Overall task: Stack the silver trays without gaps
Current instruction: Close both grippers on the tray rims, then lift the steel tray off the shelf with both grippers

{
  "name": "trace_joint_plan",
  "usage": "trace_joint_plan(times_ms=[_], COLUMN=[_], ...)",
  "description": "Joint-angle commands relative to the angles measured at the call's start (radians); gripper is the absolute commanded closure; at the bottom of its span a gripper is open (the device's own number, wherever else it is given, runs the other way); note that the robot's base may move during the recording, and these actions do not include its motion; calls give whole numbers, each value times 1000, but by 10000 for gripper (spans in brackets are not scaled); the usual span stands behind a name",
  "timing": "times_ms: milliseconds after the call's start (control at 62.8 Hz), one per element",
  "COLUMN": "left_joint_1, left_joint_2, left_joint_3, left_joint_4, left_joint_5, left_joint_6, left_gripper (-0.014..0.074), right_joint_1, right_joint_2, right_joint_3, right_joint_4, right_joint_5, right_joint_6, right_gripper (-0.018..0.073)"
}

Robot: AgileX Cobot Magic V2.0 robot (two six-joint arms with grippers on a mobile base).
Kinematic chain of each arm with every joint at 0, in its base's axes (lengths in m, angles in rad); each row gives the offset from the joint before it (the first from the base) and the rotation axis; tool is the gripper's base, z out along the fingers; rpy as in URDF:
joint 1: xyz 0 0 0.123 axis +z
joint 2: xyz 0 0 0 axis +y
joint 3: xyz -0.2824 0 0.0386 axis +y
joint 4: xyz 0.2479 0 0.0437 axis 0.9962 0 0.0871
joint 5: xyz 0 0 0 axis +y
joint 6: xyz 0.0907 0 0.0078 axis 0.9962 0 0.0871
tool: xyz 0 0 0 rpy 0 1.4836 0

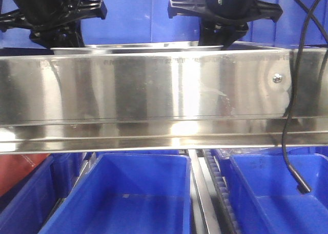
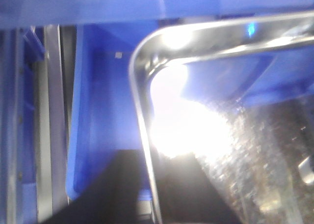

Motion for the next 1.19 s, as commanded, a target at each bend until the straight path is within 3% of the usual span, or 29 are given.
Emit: trace_joint_plan(times_ms=[0,446,573,685,828,956,1020,1179], left_joint_1=[4,2,2,-5,-61,-134,-164,-204], left_joint_2=[13,-143,-186,-213,-260,-304,-323,-379], left_joint_3=[-1,-36,-81,-114,-121,-121,-121,-121], left_joint_4=[7,8,8,11,87,264,327,327], left_joint_5=[37,-22,-22,-11,-14,-15,-12,-25], left_joint_6=[7,7,-1,-1,-31,-159,-186,-210], left_gripper=[599,605,606,607,610,610,610,610], right_joint_1=[-1,3,7,40,98,144,154,160], right_joint_2=[8,-125,-161,-196,-240,-281,-301,-358], right_joint_3=[1,-8,-30,-50,-57,-57,-57,-57], right_joint_4=[-16,-30,-70,-164,-306,-379,-401,-410], right_joint_5=[49,-20,-27,-35,-28,-21,-30,-45], right_joint_6=[-24,-24,-19,49,126,180,205,207], right_gripper=[639,639,639,639,639,639,639,639])
